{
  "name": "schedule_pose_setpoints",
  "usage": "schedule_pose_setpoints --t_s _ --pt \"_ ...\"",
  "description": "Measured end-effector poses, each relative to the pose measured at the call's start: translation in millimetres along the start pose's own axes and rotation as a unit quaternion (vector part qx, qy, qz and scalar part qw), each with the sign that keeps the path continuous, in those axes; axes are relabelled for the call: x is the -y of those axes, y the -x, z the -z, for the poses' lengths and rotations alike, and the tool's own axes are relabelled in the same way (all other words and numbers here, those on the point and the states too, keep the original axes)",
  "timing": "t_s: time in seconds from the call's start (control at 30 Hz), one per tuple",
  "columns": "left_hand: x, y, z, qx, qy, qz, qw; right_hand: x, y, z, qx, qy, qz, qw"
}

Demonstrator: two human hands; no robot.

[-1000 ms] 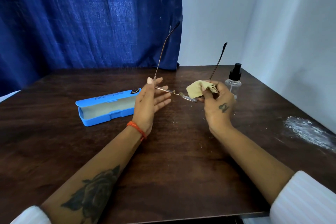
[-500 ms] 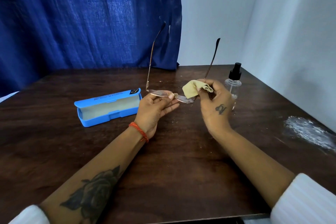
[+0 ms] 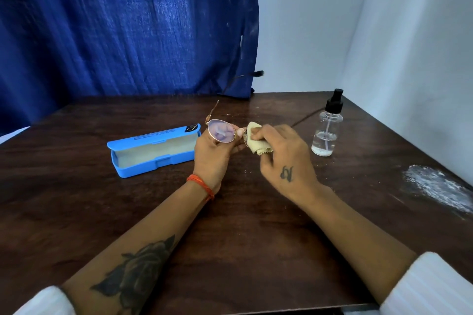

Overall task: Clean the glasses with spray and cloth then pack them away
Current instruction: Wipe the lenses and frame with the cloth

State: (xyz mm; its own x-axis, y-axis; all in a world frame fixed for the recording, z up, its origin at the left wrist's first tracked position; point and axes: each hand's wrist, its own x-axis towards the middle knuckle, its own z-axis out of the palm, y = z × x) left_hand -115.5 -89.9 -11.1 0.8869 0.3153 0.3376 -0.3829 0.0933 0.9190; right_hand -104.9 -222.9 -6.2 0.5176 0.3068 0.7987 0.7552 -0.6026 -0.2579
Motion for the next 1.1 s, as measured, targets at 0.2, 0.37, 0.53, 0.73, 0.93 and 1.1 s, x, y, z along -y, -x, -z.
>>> schedule_pose_setpoints --t_s 0.2,0.37,0.53,0.73,0.93,1.1 --pt "-8.7 1.4 -1.3 -0.053 -0.003 -0.012 0.999 -0.9 -2.4 5.5 0.025 -0.061 0.010 0.998" --pt "-9.0 2.0 0.2 -0.037 -0.009 -0.010 0.999 0.0 -1.1 4.6 0.012 -0.016 0.019 1.000" --pt "-7.4 2.3 -0.8 -0.058 -0.021 -0.014 0.998 5.2 -1.4 -4.1 0.027 -0.025 0.013 0.999" --pt "-6.2 0.2 1.8 -0.075 -0.024 -0.010 0.997 2.3 -0.3 1.1 0.062 -0.054 0.036 0.996" --pt "-7.4 -0.4 0.7 -0.076 -0.030 -0.011 0.997 0.6 -1.3 1.3 0.063 0.032 0.038 0.997" --pt "-5.3 -0.3 0.8 -0.082 -0.048 -0.015 0.995 2.6 -1.7 -3.8 0.049 -0.043 0.017 0.998"
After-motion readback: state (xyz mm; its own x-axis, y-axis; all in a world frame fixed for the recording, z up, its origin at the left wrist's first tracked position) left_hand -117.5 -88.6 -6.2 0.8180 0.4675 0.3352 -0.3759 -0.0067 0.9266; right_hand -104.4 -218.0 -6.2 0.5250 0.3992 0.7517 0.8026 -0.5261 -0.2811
